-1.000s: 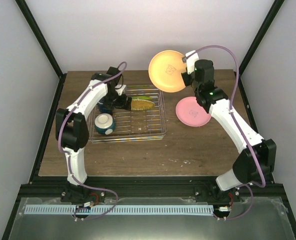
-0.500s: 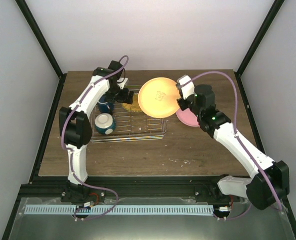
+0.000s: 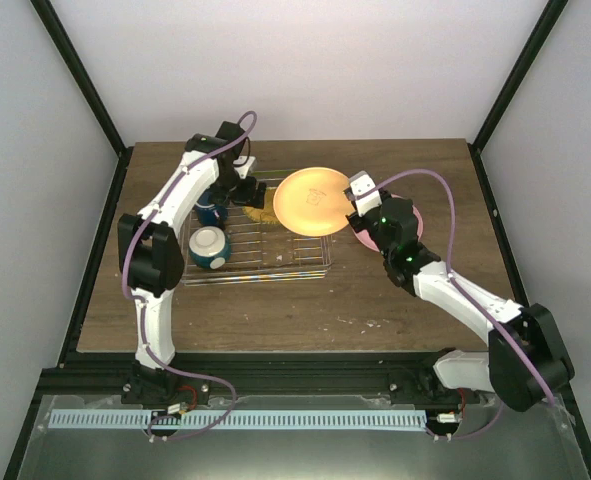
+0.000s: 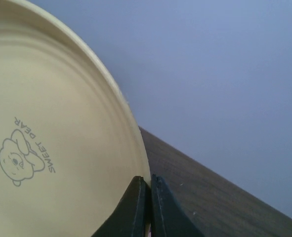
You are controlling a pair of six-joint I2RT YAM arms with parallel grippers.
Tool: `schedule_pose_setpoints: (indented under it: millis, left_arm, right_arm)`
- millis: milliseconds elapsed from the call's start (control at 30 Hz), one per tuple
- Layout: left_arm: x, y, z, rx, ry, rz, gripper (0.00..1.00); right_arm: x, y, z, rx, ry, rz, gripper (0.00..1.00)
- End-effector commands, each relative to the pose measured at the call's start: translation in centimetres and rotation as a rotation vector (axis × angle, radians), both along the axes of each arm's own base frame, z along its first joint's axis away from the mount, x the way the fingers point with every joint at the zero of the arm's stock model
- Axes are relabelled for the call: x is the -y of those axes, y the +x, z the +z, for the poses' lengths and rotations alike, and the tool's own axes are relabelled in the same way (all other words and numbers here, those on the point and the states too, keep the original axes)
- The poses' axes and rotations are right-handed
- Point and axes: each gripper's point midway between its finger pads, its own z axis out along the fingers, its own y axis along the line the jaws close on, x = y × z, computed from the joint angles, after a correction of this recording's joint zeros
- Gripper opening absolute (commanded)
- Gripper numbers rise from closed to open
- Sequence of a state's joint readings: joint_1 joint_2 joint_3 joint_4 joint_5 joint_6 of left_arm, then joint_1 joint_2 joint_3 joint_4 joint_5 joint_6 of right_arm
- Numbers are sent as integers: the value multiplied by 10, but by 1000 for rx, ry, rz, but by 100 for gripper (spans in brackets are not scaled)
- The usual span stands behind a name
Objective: Load the mixed dishes into the dish rack
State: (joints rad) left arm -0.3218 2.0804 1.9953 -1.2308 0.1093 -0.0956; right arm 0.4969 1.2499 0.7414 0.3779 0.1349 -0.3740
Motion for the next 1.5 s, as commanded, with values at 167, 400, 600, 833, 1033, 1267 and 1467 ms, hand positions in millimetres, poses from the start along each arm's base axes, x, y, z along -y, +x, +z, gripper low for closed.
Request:
schedule_pose_setpoints:
  millis: [167,400,600,833,1033,1267,1467]
  left_arm:
    - [-4,17,8,53,15,24,100]
    - [-9,18,13,58,22,38,100]
    - [-15,18,22,69,7,58,100]
    - [-26,17,27,74,-3,85,100]
    - [-36,22,43,108,-32,127,100]
    - [-54,29,75,196,-47,186,100]
    - [-65,31,102,270,-44,213,100]
  right_arm:
    - [-17,-6,41,313,54,-35,1]
    - [-33,-18,31,317,40,49,1]
    - [-41,-19,16,304,17,90,1]
    - [-50,-16,-6,285,0,115,1]
    - [-69,-15,-23,264,-22,154,1]
    - [-86,-15,-26,262,-53,190,1]
    - [-96,-14,-33,261,-93,200,1]
